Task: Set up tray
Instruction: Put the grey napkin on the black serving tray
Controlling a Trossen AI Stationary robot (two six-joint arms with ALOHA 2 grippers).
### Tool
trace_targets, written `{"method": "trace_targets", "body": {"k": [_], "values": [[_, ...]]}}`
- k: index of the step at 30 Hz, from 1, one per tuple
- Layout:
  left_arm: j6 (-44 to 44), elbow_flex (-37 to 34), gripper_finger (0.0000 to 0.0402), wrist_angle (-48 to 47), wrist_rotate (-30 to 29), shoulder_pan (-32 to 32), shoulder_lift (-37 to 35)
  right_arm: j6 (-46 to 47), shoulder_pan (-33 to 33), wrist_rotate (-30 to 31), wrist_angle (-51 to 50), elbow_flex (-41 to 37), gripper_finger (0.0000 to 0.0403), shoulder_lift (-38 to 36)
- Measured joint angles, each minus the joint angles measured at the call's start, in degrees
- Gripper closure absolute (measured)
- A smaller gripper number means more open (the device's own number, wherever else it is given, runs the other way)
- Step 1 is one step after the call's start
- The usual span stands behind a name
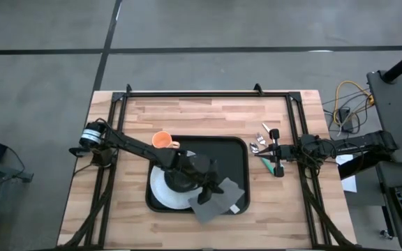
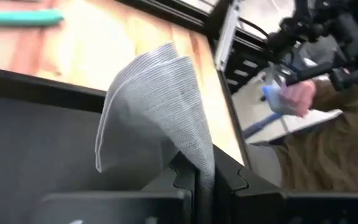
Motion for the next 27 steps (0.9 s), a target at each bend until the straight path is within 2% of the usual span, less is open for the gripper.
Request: {"method": "trace_targets", "body": {"k": [5,17,23,27], "values": [[0.0,-0.1,0.0401,0.3,-4.1,0.6,0.8,0.0,0.0,0.0,0.0,0.0,0.0394,0.0],[-2.9,-2.7,0.0401,12.0,-9.9,3.9,4.0,0.0,0.0,0.0,-0.3,0.0,0.0394,0.0],[-6.1,-5.0,0.0401,21.5,-12.6,5.4,6.0,0.0,0.0,-0.1,-0.3,0.0,0.0394,0.4],[-6.6,-5.6,0.0401,22.5,-15.0,5.9,6.8,0.0,0.0,-0.1,-0.2,0.0,0.0394,0.3]]}}
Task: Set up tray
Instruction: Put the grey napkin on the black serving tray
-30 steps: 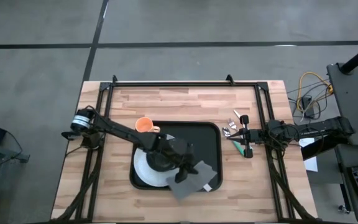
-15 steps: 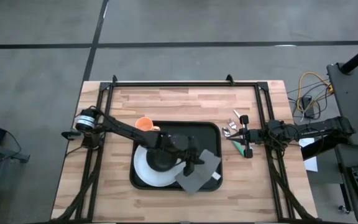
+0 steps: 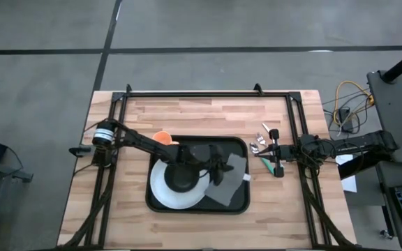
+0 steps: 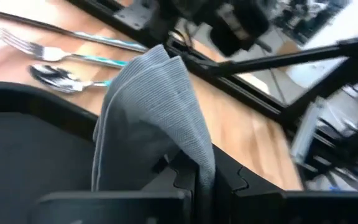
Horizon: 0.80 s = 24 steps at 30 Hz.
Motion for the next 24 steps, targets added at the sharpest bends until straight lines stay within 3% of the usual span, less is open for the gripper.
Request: {"method": "trace_targets", "body": {"k": [15,24], "values": [[-2.0,0.0,0.0401,0.9,-9.9,0.1,0.3,0.0,0.0,0.1,0.0,0.0,0.0394,0.0],[-2.5,0.0,0.0401,0.9,-10.1,0.6,0.3,0.0,0.0,0.1,0.0,0.0,0.0394,0.0]]}}
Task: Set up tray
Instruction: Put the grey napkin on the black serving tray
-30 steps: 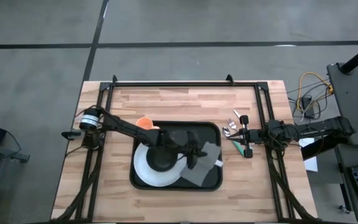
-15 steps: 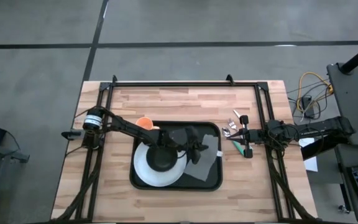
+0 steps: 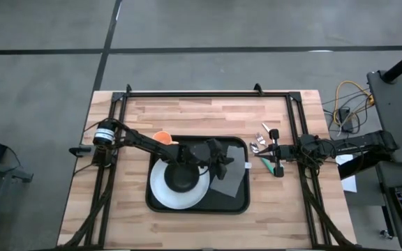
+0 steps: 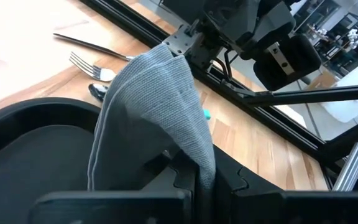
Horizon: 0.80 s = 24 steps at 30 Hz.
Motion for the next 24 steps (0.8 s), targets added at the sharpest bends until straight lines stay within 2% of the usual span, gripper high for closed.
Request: {"method": "trace_targets", "body": {"k": [6,17,24], "values": [[0.0,0.0,0.0390,-0.1,0.1,0.0,0.0,0.0,0.0,0.0,0.0,0.0,0.0394,0.0],[2.0,0.0,0.0276,-0.5,0.5,0.1,0.0,0.0,0.0,0.0,0.0,0.0,0.0394,0.0],[3.9,0.0,0.0256,-3.6,0.6,0.8,0.0,0.0,0.0,0.0,0.0,0.0,0.0394,0.0]]}}
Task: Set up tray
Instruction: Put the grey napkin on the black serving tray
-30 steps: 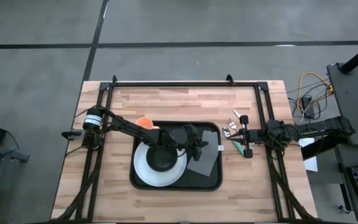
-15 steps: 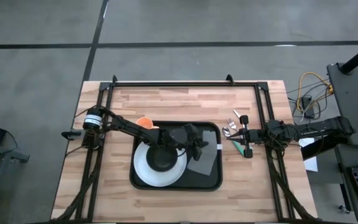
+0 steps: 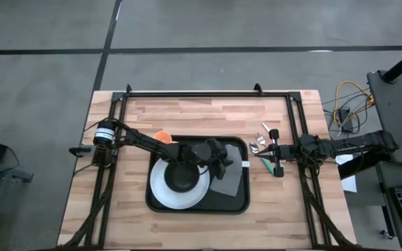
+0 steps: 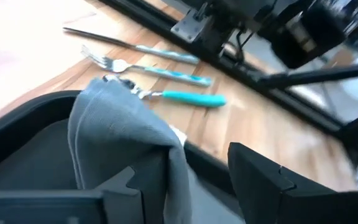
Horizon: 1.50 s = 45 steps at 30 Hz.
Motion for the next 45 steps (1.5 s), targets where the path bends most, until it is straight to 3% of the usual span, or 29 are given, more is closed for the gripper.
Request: {"method": "trace_targets", "body": {"k": [9,23,37,45], "values": [[2.2,0.0,0.0256,-8.2,0.0,1.8,-1.3,0.0,0.0,0.0,0.0,0.0,0.0394,0.0],[4.6,-0.1,0.0255,-17.4,-0.1,2.6,-9.4,0.0,0.0,0.0,0.0,0.0,0.0394,0.0],[17.3,-0.5,0.0255,-27.8,0.0,0.4,-14.0,0.0,0.0,0.0,0.0,0.0,0.0394,0.1],[26.3,-4.7,0.0255,-22.5,0.1,-1.5,-15.0,0.0,0.0,0.0,0.0,0.0,0.0394,0.3]]}}
